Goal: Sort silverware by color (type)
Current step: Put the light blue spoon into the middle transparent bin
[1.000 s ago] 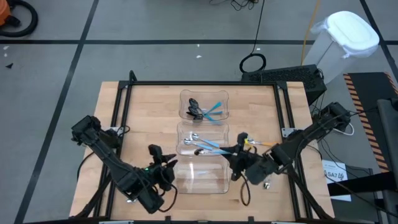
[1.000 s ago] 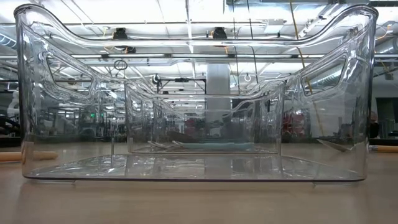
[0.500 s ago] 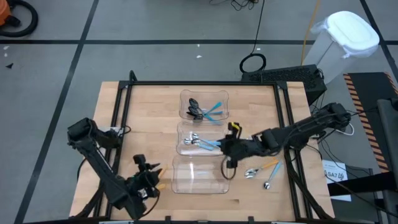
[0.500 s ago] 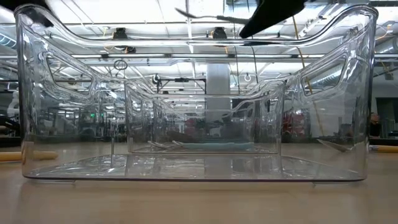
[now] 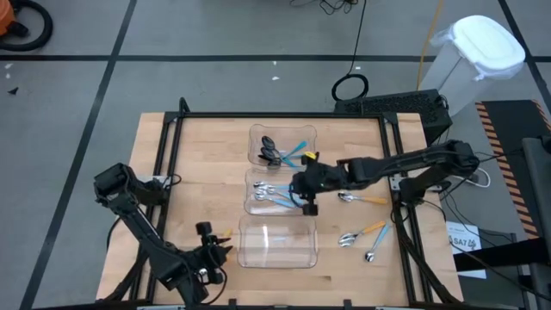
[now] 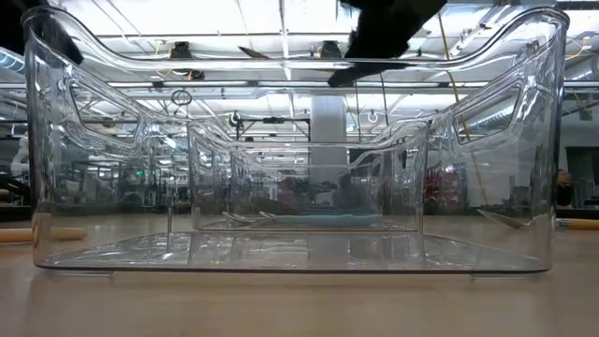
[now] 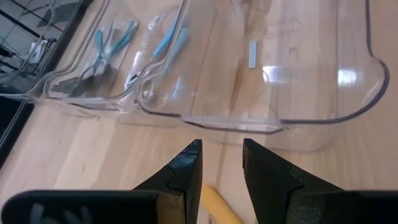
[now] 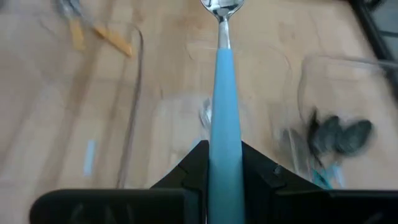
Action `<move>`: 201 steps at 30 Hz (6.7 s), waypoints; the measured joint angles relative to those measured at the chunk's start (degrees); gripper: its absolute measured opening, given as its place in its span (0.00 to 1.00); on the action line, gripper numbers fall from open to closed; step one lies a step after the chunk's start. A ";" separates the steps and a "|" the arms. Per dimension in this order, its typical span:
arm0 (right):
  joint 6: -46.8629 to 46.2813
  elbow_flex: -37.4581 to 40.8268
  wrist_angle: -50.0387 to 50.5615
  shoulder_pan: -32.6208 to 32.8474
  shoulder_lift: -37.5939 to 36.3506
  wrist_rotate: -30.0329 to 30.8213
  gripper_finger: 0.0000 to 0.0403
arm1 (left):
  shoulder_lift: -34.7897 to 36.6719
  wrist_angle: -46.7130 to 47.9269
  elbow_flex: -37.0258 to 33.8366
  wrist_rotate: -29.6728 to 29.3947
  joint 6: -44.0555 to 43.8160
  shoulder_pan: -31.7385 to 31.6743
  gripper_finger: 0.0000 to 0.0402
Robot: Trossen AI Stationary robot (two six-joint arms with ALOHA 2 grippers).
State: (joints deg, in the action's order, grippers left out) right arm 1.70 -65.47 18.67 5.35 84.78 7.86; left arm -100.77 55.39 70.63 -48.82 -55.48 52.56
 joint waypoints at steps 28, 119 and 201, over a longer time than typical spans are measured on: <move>-2.72 0.02 0.94 -5.75 11.73 -3.65 0.13 | -6.56 -8.60 0.02 0.01 5.62 -4.86 0.29; -20.19 -0.02 23.92 9.43 -9.46 9.71 0.43 | -6.43 -0.04 7.64 -0.29 9.33 -4.03 0.29; -33.33 24.22 29.34 49.53 -8.33 -6.64 0.42 | -6.49 4.47 17.00 -4.17 15.74 -4.42 0.29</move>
State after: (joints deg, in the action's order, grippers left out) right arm -31.63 -41.25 48.01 54.87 76.45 1.21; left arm -107.26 59.87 87.64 -52.99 -39.75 48.14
